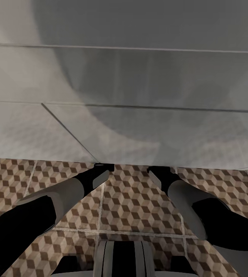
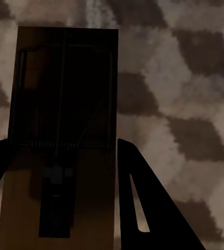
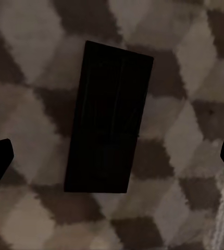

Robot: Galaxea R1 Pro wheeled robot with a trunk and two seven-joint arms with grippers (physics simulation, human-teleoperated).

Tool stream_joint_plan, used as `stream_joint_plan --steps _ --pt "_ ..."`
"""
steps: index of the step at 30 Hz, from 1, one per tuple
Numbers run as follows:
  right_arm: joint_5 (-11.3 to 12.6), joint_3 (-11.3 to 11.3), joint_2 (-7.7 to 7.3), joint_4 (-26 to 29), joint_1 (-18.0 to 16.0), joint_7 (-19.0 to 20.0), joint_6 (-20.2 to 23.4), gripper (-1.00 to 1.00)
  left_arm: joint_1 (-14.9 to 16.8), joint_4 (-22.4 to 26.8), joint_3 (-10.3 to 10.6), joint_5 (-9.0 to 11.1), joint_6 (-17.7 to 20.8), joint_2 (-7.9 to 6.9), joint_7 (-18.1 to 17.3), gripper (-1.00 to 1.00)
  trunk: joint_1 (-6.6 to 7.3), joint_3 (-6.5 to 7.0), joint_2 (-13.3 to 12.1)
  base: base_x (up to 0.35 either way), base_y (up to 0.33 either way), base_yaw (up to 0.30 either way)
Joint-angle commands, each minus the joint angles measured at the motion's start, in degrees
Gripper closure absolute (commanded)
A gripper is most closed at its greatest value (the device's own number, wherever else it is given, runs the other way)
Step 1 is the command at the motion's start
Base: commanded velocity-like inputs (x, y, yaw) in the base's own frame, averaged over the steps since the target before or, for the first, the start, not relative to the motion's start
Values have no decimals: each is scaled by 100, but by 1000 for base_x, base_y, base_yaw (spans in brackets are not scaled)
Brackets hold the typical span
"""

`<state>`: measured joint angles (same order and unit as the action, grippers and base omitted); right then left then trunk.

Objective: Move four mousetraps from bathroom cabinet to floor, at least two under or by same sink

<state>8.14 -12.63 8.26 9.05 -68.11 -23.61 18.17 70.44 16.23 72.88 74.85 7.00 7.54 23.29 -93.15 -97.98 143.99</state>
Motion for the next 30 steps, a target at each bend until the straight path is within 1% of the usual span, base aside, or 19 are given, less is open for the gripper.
stream_joint_plan --steps 1,21,30 --pt "57 -50 -1 10 -1 -30 32 -100 5 11 34 -5 30 -3 35 100 1 -3 1 0 0 0" --pt "56 -54 1 11 -1 -30 29 -100 5 -13 34 10 62 -3 35 100 1 -3 1 0 0 0" --pt "56 -55 7 17 -1 -30 29 -100 5 -252 34 27 65 16 -12 100 1 -3 1 0 0 0"
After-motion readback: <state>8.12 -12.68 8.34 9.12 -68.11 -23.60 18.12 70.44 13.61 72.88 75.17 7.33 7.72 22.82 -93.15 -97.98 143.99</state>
